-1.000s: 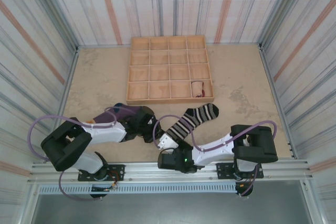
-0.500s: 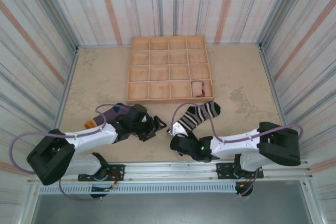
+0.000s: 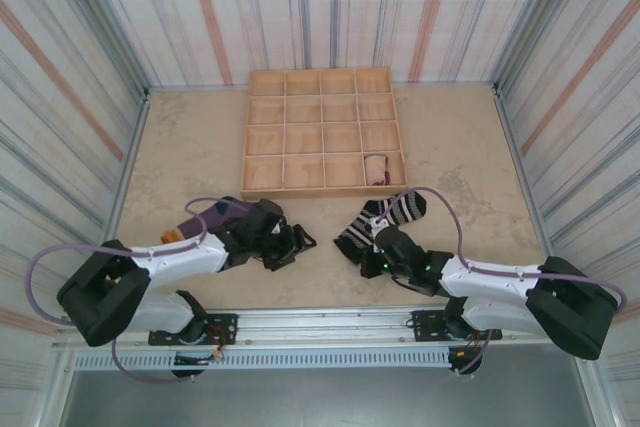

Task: Roll the socks

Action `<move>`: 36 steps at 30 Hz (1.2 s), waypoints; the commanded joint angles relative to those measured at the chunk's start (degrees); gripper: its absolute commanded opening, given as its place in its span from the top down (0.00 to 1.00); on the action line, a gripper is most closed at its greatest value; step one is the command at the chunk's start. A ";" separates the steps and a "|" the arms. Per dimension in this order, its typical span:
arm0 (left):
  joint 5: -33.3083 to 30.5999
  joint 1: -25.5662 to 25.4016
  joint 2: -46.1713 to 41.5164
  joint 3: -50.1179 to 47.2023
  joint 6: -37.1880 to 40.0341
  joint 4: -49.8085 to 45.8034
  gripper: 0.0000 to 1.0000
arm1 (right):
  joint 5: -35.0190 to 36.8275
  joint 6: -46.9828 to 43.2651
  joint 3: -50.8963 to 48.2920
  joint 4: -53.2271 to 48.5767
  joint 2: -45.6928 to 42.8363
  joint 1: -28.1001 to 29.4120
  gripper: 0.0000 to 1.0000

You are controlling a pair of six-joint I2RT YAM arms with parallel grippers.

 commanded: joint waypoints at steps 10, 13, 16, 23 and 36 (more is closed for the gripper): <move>-2.12 -5.07 9.22 8.71 6.92 2.59 0.40 | -7.64 3.65 0.66 -2.30 2.10 -4.17 1.00; -3.29 -5.93 10.64 9.94 7.86 3.24 0.43 | -8.57 2.42 2.17 -4.01 3.04 -5.23 1.00; -3.59 -6.62 12.27 10.61 8.93 6.01 0.48 | -9.82 1.79 2.79 -4.04 4.54 -6.34 1.00; -2.69 -7.01 18.14 12.49 9.61 9.43 0.55 | -11.18 0.67 4.61 -3.78 8.82 -7.06 1.00; -4.80 -6.40 23.37 11.48 6.38 11.96 0.68 | -11.88 0.36 5.93 -1.85 12.34 -7.34 1.00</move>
